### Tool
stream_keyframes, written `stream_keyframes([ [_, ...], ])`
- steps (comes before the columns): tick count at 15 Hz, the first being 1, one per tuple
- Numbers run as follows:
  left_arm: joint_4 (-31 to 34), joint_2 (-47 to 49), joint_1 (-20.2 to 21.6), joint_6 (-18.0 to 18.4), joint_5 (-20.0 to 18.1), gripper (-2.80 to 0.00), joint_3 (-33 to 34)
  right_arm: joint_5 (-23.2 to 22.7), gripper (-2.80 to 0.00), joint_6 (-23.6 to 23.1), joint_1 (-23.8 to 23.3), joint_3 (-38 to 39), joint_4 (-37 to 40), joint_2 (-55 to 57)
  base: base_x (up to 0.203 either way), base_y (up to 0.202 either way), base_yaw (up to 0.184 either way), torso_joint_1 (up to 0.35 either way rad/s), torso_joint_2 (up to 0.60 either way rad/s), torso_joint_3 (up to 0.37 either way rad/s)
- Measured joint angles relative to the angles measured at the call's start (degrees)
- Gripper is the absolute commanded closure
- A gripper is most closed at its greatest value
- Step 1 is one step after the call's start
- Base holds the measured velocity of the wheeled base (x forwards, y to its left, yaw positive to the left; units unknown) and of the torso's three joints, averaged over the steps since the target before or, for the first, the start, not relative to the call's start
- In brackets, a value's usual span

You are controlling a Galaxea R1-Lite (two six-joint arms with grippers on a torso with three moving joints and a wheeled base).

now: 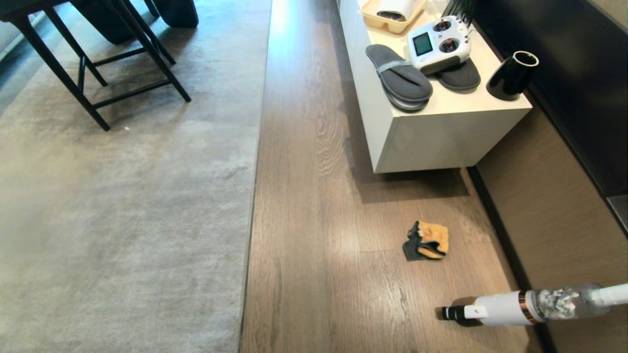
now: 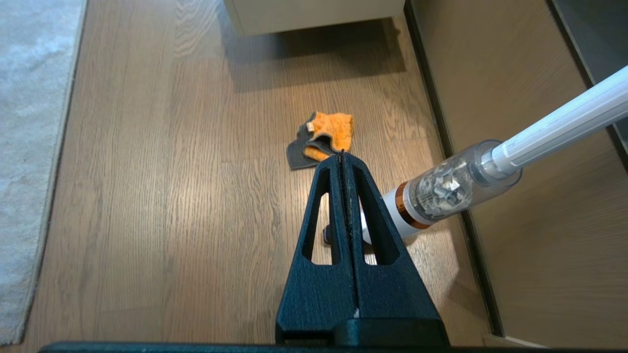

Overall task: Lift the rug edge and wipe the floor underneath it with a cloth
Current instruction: Pick up the rag

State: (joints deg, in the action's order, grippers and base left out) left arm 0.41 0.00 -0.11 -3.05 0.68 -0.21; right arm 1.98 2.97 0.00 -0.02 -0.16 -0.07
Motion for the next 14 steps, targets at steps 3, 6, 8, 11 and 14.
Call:
stream_keyframes([
  [3,0.0,0.0,0.0,0.0,0.0,0.00,0.0,0.0,0.00,0.0,0.0,0.0,0.0,0.0,0.000,0.000,0.000,0.006,0.00,-0.197],
  [6,0.0,0.0,0.0,0.0,0.0,0.00,0.0,0.0,0.00,0.0,0.0,0.0,0.0,0.0,0.000,0.000,0.000,0.001,0.01,-0.198],
  [8,0.0,0.0,0.0,0.0,0.0,0.00,0.0,0.0,0.00,0.0,0.0,0.0,0.0,0.0,0.000,0.000,0.000,0.000,0.00,-0.202],
  [11,0.0,0.0,0.0,0.0,0.1,0.00,0.0,0.1,0.00,0.0,0.0,0.0,0.0,0.0,0.000,0.000,0.000,0.002,0.00,-0.197],
  [14,-0.1,0.0,0.0,0.0,0.1,0.00,0.0,0.0,0.00,0.0,0.0,0.0,0.0,0.0,0.000,0.000,0.000,0.000,0.00,-0.197],
])
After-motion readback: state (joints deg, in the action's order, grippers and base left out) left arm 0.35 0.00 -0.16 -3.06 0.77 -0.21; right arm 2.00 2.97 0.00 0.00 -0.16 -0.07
